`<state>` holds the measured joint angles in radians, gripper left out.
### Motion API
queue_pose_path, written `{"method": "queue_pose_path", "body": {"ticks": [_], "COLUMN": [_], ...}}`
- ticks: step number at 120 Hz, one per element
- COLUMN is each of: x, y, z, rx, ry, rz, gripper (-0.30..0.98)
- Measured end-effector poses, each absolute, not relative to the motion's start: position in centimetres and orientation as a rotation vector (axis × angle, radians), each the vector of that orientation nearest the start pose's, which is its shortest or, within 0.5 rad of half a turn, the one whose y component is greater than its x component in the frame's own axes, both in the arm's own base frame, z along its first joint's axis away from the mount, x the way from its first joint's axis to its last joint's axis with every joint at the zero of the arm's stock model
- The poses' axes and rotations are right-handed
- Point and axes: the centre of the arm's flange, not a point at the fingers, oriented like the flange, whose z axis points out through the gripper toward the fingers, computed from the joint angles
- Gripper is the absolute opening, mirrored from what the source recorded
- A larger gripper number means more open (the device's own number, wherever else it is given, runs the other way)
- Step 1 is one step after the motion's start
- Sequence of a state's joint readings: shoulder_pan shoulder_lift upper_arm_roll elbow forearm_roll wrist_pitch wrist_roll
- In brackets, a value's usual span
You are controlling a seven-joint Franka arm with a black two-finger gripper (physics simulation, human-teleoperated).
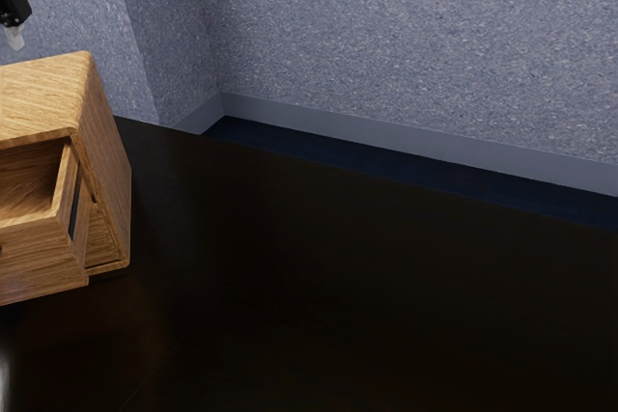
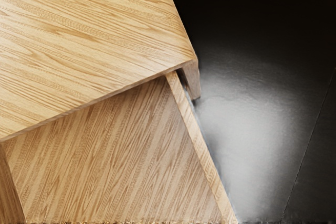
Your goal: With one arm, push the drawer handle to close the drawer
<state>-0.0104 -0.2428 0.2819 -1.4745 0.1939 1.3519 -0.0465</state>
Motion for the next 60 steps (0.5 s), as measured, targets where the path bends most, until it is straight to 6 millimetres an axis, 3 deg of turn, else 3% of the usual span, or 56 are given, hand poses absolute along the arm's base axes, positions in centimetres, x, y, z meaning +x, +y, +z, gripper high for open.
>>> {"method": "queue_pose_path", "body": {"ticks": [21, 38, 60], "x": [42.4, 42.2, 38.7], "y": [15.2, 13.9, 14.1], "z": [74.7, 71.6, 68.3], "rx": [-2.982, -3.017, -3.02], "ry": [-0.51, -0.476, -0.502], "rz": [-0.069, 0.041, 0.149], "gripper": [0.69, 0.67, 0.23]}}
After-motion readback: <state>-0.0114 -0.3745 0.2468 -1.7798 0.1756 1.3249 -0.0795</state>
